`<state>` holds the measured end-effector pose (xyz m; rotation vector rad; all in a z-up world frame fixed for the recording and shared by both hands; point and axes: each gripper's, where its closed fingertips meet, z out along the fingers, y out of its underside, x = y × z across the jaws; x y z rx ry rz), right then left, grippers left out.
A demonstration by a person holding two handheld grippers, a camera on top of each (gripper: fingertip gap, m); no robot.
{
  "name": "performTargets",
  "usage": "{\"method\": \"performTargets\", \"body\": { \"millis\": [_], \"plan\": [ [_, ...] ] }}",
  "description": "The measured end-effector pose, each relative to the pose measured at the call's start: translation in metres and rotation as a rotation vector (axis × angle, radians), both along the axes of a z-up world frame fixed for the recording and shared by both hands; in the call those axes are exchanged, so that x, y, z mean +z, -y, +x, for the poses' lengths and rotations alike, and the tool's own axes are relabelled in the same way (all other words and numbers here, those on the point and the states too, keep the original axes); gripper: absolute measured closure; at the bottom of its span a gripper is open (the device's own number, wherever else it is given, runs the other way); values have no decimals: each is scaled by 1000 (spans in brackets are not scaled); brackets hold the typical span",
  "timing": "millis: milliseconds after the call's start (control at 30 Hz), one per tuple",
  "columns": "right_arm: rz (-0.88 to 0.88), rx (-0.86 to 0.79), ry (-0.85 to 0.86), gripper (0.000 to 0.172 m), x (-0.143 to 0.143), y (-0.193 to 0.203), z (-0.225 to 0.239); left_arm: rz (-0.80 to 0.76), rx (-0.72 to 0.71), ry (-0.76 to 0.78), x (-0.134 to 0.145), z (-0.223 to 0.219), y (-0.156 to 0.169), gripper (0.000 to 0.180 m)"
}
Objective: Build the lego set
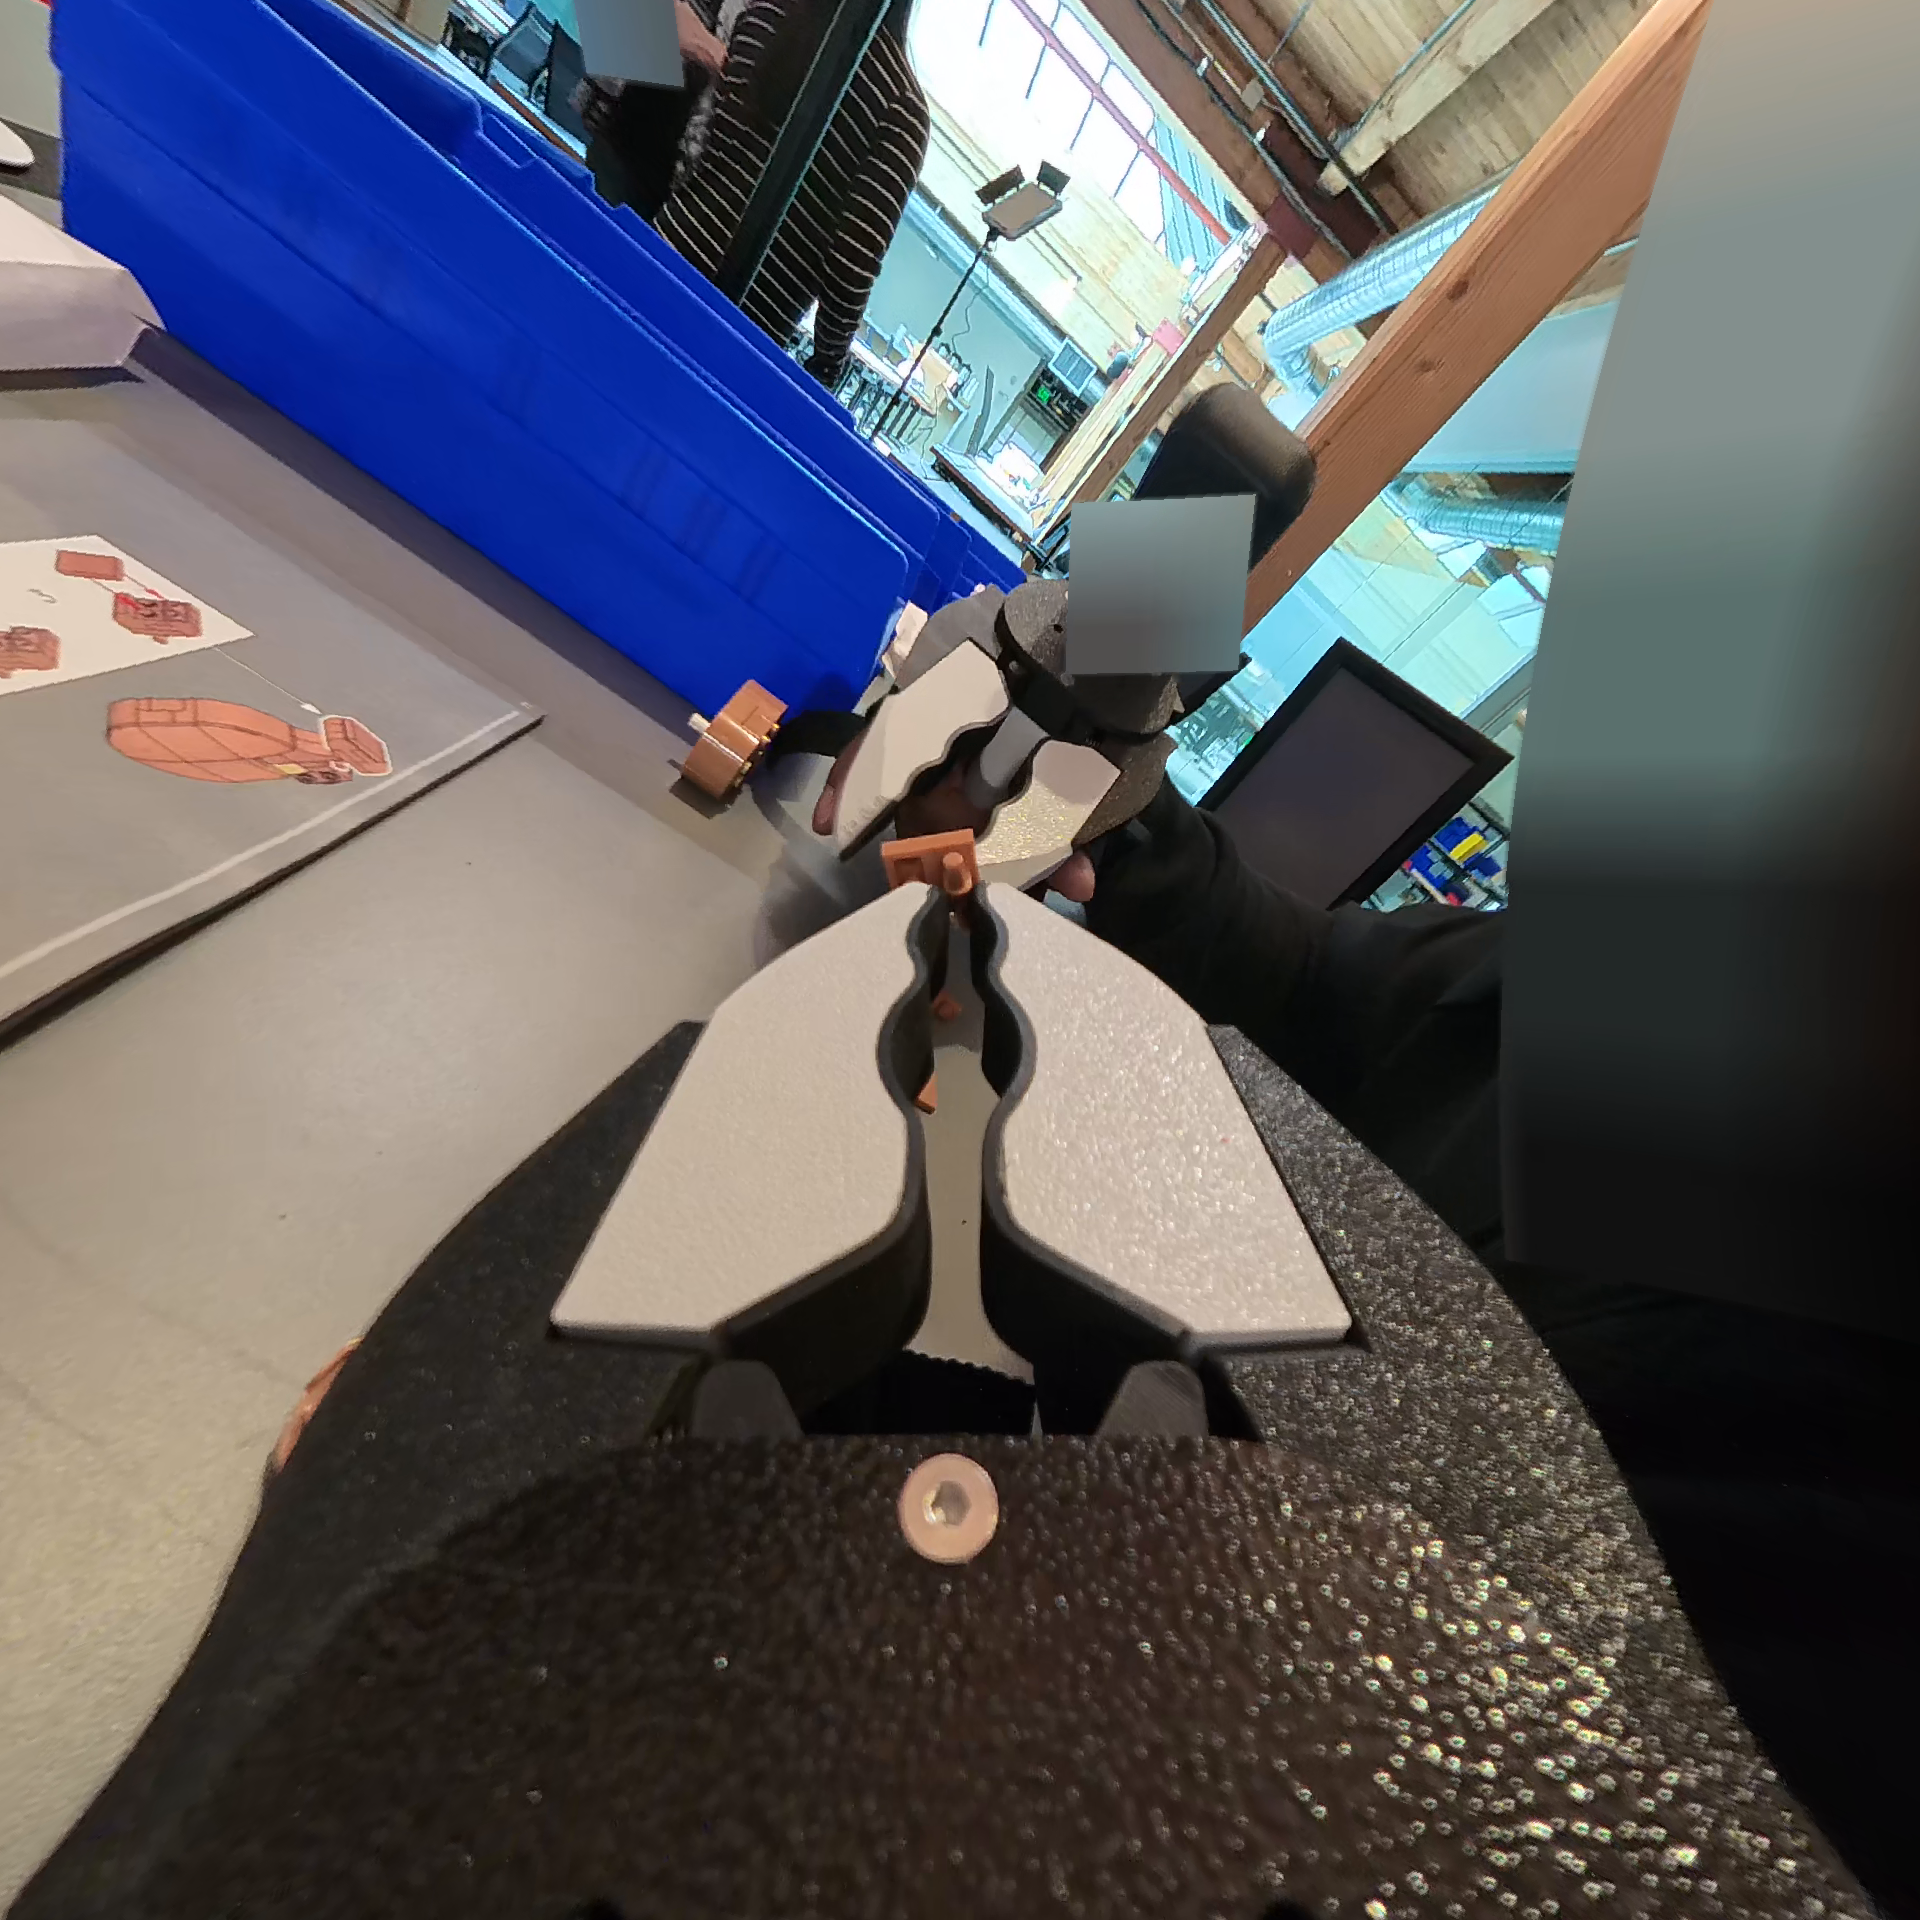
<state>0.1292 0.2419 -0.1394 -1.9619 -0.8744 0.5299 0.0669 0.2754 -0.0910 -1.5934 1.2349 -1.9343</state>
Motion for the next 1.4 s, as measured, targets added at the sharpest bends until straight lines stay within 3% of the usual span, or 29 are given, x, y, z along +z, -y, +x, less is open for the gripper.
{"method": "performTargets", "body": {
  "millis": [267,700,1400],
  "plan": [
    [-11,104,62,147,-3,18,-9,38,-13,-3,-1,0,6,177],
    [-121,87,178,147,-26,25,-5,54,-32,-6,-2,0,10,177],
    [-150,75,210,154,-36,23,-7,41,-36,-4,-1,0,9,177]
  ]
}}
